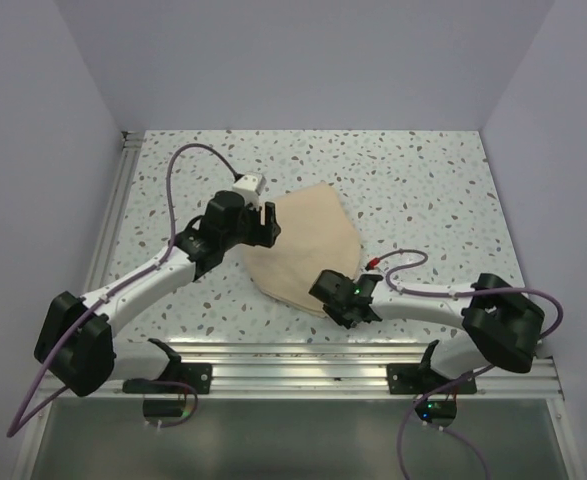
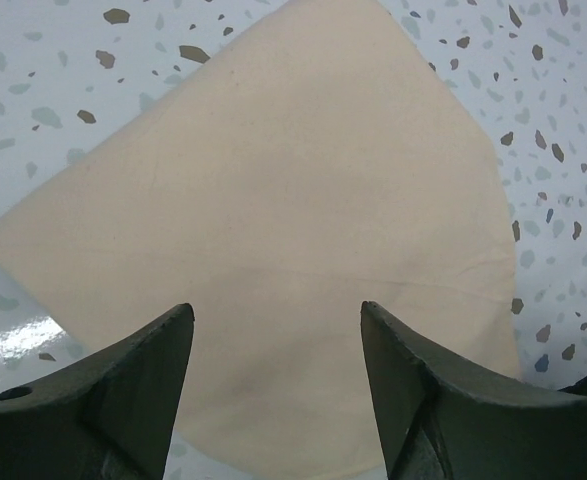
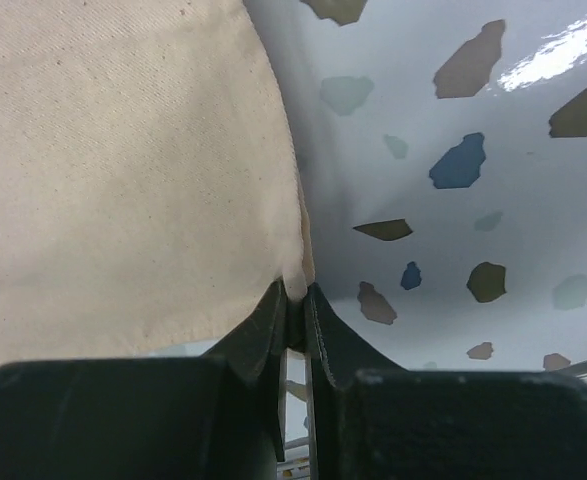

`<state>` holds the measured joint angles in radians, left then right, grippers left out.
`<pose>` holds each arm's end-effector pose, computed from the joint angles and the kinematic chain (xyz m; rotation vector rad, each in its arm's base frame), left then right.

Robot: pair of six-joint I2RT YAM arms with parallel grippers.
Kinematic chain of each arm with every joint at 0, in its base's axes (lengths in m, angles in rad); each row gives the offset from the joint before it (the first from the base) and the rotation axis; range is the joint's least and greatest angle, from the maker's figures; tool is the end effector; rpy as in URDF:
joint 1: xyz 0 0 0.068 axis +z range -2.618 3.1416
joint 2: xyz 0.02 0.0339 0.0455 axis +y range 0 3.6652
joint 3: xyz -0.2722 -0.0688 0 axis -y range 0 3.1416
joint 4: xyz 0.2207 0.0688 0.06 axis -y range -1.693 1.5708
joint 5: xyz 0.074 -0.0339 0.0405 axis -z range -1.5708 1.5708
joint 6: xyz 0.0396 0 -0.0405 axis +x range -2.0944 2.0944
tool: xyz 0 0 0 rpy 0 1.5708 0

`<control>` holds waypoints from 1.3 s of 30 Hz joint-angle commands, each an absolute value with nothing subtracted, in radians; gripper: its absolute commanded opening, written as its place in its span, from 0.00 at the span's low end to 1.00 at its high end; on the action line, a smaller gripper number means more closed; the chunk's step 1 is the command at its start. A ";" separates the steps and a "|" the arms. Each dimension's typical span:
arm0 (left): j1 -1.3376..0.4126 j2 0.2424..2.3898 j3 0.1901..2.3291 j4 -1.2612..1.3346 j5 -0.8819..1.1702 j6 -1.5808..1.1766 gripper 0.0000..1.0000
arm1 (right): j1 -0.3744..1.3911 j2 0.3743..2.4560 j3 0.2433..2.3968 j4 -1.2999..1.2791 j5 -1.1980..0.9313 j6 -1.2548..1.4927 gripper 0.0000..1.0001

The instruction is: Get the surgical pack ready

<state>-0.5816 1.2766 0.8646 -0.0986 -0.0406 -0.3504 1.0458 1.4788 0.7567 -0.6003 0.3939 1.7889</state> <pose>0.2235 -0.1450 0.2851 0.2199 2.1125 -0.5207 0.1272 0.1892 0.1765 1.0449 2.4960 0.2512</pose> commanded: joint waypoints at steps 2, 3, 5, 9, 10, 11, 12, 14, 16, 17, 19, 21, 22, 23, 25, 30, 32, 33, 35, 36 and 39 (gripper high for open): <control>-0.626 1.331 0.949 -0.112 0.015 -0.279 0.71 | 1.055 1.388 0.646 -0.658 0.404 1.819 0.00; -0.635 1.357 0.959 -0.118 0.012 -0.275 0.71 | 1.054 1.379 0.634 -0.679 0.400 1.819 0.00; -0.670 1.380 0.986 -0.133 0.005 -0.255 0.70 | 1.057 1.353 0.609 -0.702 0.400 1.813 0.00; -0.730 1.452 1.029 -0.153 -0.037 -0.233 0.70 | 1.057 1.321 0.595 -0.781 0.405 1.793 0.00; -0.741 1.465 1.038 -0.161 -0.034 -0.232 0.70 | 1.057 1.312 0.591 -0.787 0.413 1.790 0.00; -0.745 1.497 1.060 -0.179 -0.037 -0.230 0.70 | 1.055 1.287 0.585 -0.785 0.416 1.789 0.00; -0.750 1.514 1.071 -0.189 -0.043 -0.229 0.69 | 1.055 1.275 0.569 -0.785 0.420 1.787 0.00; -0.767 1.549 1.103 -0.216 -0.048 -0.227 0.69 | 1.057 1.238 0.552 -0.769 0.429 1.783 0.00; -0.784 1.595 1.123 -0.225 -0.074 -0.221 0.68 | 1.057 1.220 0.529 -0.755 0.434 1.776 0.00; -0.790 1.621 1.137 -0.222 -0.087 -0.216 0.68 | 1.057 1.203 0.522 -0.736 0.433 1.766 0.00; -0.799 1.650 1.169 -0.227 -0.095 -0.203 0.68 | 1.055 1.192 0.505 -0.723 0.433 1.755 0.00; -0.807 1.698 1.195 -0.235 -0.104 -0.186 0.67 | 1.057 1.187 0.500 -0.719 0.433 1.747 0.00; -0.814 1.712 1.221 -0.242 -0.109 -0.183 0.67 | 1.057 1.187 0.503 -0.726 0.433 1.747 0.00; -0.819 1.742 1.233 -0.245 -0.112 -0.178 0.66 | 1.057 1.189 0.505 -0.736 0.433 1.746 0.00; -0.837 1.772 1.265 -0.261 -0.118 -0.164 0.66 | 1.057 1.190 0.508 -0.742 0.434 1.743 0.00; -0.880 1.850 1.298 -0.291 -0.150 -0.140 0.66 | 1.057 1.178 0.489 -0.726 0.433 1.738 0.00; -0.888 1.880 1.308 -0.310 -0.152 -0.138 0.65 | 1.057 1.177 0.486 -0.718 0.433 1.738 0.00; -0.893 1.891 1.313 -0.319 -0.152 -0.135 0.63 | 1.057 1.175 0.483 -0.718 0.433 1.738 0.00; -0.897 1.905 1.313 -0.327 -0.150 -0.132 0.62 | 1.057 1.177 0.480 -0.715 0.436 1.740 0.00; -0.903 1.911 1.313 -0.327 -0.147 -0.127 0.62 | 1.057 1.177 0.479 -0.710 0.436 1.738 0.00; -0.911 1.951 1.325 -0.345 -0.189 -0.126 0.59 | 1.057 1.180 0.477 -0.703 0.439 1.736 0.00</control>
